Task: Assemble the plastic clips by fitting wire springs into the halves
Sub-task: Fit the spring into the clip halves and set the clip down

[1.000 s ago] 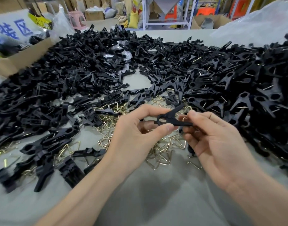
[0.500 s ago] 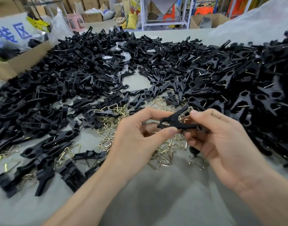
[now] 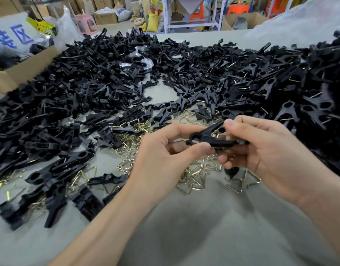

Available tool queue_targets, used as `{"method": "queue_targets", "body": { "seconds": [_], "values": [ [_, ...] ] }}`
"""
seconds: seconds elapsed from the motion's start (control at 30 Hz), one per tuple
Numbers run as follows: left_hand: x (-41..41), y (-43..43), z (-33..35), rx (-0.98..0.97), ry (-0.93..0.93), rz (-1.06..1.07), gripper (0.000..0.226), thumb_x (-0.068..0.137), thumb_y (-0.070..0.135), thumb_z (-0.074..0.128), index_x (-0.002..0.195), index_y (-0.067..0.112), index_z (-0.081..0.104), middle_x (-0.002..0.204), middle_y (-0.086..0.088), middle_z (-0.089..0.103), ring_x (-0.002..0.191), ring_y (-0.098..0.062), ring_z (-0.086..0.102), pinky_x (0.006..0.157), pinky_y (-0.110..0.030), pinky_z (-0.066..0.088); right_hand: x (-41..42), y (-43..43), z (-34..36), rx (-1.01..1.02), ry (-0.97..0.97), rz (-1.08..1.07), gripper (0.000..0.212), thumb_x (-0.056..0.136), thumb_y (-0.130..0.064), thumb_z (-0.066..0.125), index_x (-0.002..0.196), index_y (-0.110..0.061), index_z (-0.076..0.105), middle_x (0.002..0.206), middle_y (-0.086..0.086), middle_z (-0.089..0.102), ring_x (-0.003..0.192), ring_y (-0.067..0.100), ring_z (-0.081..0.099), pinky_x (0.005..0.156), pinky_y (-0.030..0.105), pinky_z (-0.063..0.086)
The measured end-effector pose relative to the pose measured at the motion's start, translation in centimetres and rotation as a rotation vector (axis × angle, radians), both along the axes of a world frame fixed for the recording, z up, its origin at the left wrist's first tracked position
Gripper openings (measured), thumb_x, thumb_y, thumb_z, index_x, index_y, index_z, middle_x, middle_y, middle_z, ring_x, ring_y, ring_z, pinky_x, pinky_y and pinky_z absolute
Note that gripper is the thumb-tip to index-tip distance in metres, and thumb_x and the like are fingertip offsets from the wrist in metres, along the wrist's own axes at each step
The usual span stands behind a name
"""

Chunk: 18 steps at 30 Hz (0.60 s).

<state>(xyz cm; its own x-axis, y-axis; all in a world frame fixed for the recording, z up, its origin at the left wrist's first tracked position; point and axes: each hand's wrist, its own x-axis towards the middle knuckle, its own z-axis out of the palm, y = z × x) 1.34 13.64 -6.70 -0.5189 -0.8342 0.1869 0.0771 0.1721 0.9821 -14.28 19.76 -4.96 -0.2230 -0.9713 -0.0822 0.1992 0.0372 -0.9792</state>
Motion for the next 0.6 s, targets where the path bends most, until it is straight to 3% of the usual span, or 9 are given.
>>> {"method": "queue_targets", "body": {
  "seconds": [0.1,0.23,0.3,0.4,0.6],
  "values": [
    [0.03,-0.01,-0.02,0.015,0.0,0.001,0.026,0.074,0.004,0.076,0.091,0.022,0.072,0.077,0.0,0.075,0.07,-0.011,0.072,0.066,-0.017,0.054,0.13,-0.12,-0.09,-0.031,0.025,0.004,0.024,0.073,-0.027,0.061,0.052,-0.017,0.055,0.06,0.011,0.061,0.047,0.021,0.059,0.042,0.023,0.047],
    [0.0,-0.16,-0.11,0.088,0.078,-0.017,0.024,0.07,0.01,0.074,0.093,0.016,0.073,0.084,-0.004,0.076,0.077,-0.017,0.073,0.069,-0.019,0.055,0.46,-0.11,-0.34,-0.032,0.047,-0.007,0.026,0.08,-0.024,0.059,0.055,-0.017,0.059,0.067,0.02,0.062,0.045,0.023,0.06,0.04,0.024,0.046],
    [-0.04,-0.27,-0.13,0.179,0.156,-0.042,0.024,0.066,0.012,0.072,0.09,0.014,0.075,0.085,-0.006,0.076,0.078,-0.018,0.073,0.069,-0.019,0.055,0.36,-0.04,-0.46,-0.003,0.04,0.005,0.025,0.084,-0.022,0.058,0.062,-0.011,0.053,0.06,0.015,0.056,0.042,0.023,0.056,0.037,0.024,0.043],
    [-0.06,-0.44,-0.16,0.321,0.249,-0.113,0.023,0.065,0.008,0.068,0.087,0.012,0.077,0.086,-0.007,0.075,0.076,-0.017,0.073,0.068,-0.018,0.055,0.27,0.02,-0.58,0.016,0.024,0.046,0.037,0.088,-0.02,0.057,0.054,-0.016,0.043,0.049,0.004,0.045,0.041,0.021,0.049,0.038,0.025,0.037],
    [0.2,-0.51,-0.08,0.424,0.309,-0.276,0.026,0.073,0.0,0.065,0.097,0.006,0.074,0.09,-0.009,0.073,0.078,-0.017,0.071,0.071,-0.019,0.055,0.43,0.29,0.01,-0.151,0.057,0.04,0.038,0.079,-0.021,0.057,0.045,-0.021,0.04,0.043,-0.001,0.033,0.038,0.016,0.036,0.039,0.023,0.033]
  ]
}}
